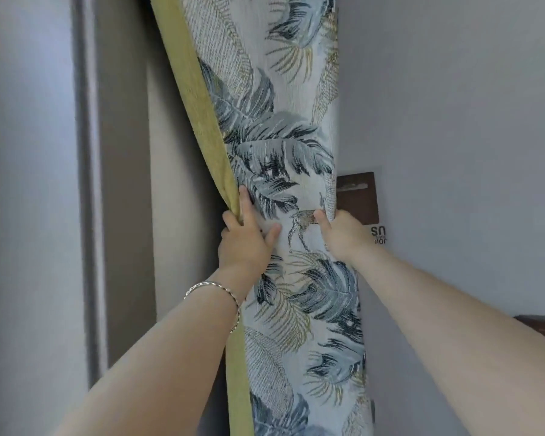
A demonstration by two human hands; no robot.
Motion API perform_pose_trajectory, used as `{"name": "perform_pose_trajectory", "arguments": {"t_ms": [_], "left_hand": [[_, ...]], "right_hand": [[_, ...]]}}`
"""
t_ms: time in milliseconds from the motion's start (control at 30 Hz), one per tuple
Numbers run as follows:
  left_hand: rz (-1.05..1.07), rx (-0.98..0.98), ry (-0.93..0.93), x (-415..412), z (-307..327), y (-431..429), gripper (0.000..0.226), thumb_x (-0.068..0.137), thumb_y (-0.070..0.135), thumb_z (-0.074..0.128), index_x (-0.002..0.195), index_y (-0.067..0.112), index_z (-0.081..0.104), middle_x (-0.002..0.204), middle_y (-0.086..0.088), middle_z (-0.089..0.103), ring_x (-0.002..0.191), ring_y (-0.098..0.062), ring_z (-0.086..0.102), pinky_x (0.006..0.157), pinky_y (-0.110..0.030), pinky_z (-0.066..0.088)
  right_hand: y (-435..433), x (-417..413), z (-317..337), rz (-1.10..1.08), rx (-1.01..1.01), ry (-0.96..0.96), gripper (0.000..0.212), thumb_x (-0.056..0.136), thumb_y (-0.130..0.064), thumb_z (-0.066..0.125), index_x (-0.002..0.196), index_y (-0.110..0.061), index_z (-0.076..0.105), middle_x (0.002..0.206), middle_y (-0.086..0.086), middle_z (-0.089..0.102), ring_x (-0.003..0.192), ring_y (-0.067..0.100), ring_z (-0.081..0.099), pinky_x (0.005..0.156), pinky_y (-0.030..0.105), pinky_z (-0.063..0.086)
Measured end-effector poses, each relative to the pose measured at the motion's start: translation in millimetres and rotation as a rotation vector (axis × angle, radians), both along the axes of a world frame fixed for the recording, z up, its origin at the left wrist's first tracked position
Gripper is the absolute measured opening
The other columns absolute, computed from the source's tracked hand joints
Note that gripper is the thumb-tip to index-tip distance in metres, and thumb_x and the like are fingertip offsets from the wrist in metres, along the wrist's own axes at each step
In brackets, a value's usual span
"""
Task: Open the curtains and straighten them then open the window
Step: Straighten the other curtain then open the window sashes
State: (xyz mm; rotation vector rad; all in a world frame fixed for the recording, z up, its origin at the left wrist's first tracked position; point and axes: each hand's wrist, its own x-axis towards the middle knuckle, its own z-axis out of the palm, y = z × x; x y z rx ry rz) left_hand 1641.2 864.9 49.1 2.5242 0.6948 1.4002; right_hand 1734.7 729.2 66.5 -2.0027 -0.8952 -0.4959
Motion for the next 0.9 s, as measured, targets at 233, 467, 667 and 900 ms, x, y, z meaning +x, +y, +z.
{"name": "perform_pose_trajectory", "arguments": {"t_ms": [233,467,667,900], "left_hand": [[0.02,-0.055,0.076,142,9,45,0.089,0.09,0.056,0.035,0.143,0.021,-0.026,0.142,-0.021,0.019,0.101,-0.037,0.052,0.071,-0.036,0.044],[0.028,-0.125,0.149,212,-15,70,0.09,0.09,0.059,0.033,0.14,0.024,-0.032,0.144,-0.02,0.018,0.078,-0.028,0.054,0.06,-0.03,0.039],[0.067,-0.166,0.211,179,-22,68,0.089,0.09,0.06,0.031,0.139,0.025,-0.035,0.146,-0.023,0.016,0.071,-0.026,0.05,0.06,-0.029,0.039],[0.272,-0.238,0.222,107,-14,14,0.069,0.093,0.053,0.027,0.148,0.021,0.001,0.142,-0.022,0.018,0.122,-0.038,0.035,0.098,-0.043,0.037]], "right_hand": [[47,147,14,0.04,-0.068,0.057,0.048,0.1,-0.04,0.029,0.067,-0.012,0.05,0.066,0.003,0.046,0.061,0.021,0.047,0.067,0.027,0.036],[68,209,-5,0.034,-0.116,0.111,0.049,0.099,-0.043,0.025,0.097,-0.006,0.057,0.09,0.02,0.061,0.084,0.031,0.061,0.075,0.037,0.049],[68,186,-18,0.133,-0.135,0.132,0.055,0.099,-0.043,0.028,0.121,0.001,0.053,0.091,0.018,0.066,0.088,0.032,0.063,0.081,0.038,0.052],[33,121,-29,0.271,-0.066,0.24,0.031,0.097,-0.029,0.048,0.089,-0.005,0.066,0.087,0.012,0.068,0.081,0.024,0.064,0.079,0.032,0.051]]}}
